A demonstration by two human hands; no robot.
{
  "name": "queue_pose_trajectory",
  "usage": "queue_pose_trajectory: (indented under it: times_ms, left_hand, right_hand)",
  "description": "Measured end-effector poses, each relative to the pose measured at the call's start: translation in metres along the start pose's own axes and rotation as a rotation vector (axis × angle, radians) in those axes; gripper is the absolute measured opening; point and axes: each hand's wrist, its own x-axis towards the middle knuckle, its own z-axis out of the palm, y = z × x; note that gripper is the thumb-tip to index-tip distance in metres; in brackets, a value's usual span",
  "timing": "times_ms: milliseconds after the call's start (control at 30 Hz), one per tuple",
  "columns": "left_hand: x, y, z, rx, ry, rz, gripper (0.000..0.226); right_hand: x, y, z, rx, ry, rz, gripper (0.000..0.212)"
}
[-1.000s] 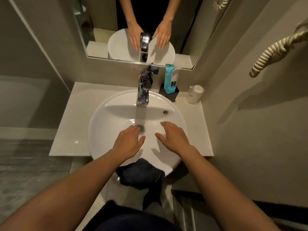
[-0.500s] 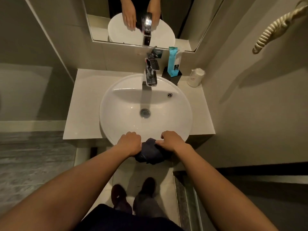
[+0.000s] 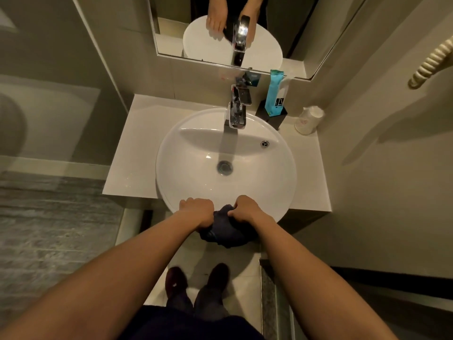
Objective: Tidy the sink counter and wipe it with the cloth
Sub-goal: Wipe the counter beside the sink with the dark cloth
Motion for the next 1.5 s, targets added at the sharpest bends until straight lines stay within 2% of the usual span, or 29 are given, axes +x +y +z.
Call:
queue_pose_trajectory:
  times_ms: [133,200,267,367,467,600,667,800,933,1000,1100,1500]
  left_hand:
    - [-0.007,-0.002,-0.002,0.006,0.017,0.041,0.032]
    - [-0.012,-0.005,0.001,-0.049,0.07,0.085,0.029]
    - [-0.02,-0.011,0.005,-0.152,0.135,0.139,0.019]
    - [-0.036,-0.02,0.007,-0.447,0.183,0.177,0.009]
    - [-0.052,-0.026,0.002,-0.66,0.244,0.177,0.009]
    - [-0.071,-0.034,-0.007,-0.76,0.318,0.176,0.021]
    - [-0.079,-0.042,-0.01,-0.815,0.337,0.158,0.019]
    - [-0.094,-0.067,-0.023,-0.911,0.343,0.137,0.005]
    - [-0.111,-0.098,-0.042,-0.931,0.322,0.137,0.026]
    - [-0.118,-0.112,-0.053,-0.912,0.371,0.09,0.03]
    - [-0.121,-0.132,-0.067,-0.934,0.461,0.04,0.022]
    - [-0.078,-0.216,-0.129,-1.251,0.739,-0.077,0.021]
  right_hand:
    - [-0.013,0.004,-0.01,0.153,0.018,-0.117,0.019]
    - [-0.02,0.005,-0.016,0.211,0.05,-0.178,0.018]
    - [-0.027,0.007,-0.019,0.281,0.086,-0.216,0.016]
    - [-0.036,0.009,-0.026,0.426,0.106,-0.234,0.011]
    - [-0.044,0.009,-0.036,0.629,0.068,-0.247,0.012]
    - [-0.055,0.001,-0.045,0.828,-0.031,-0.314,0.025]
    - [-0.059,-0.008,-0.047,0.888,-0.089,-0.357,0.034]
    - [-0.061,-0.03,-0.05,0.886,-0.149,-0.41,0.035]
    - [-0.063,-0.056,-0.057,0.814,-0.172,-0.466,0.026]
    - [-0.062,-0.071,-0.059,0.809,-0.182,-0.497,0.022]
    - [-0.056,-0.097,-0.062,0.853,-0.195,-0.534,0.02]
    - [-0.007,-0.203,-0.083,0.935,-0.09,-0.537,0.015]
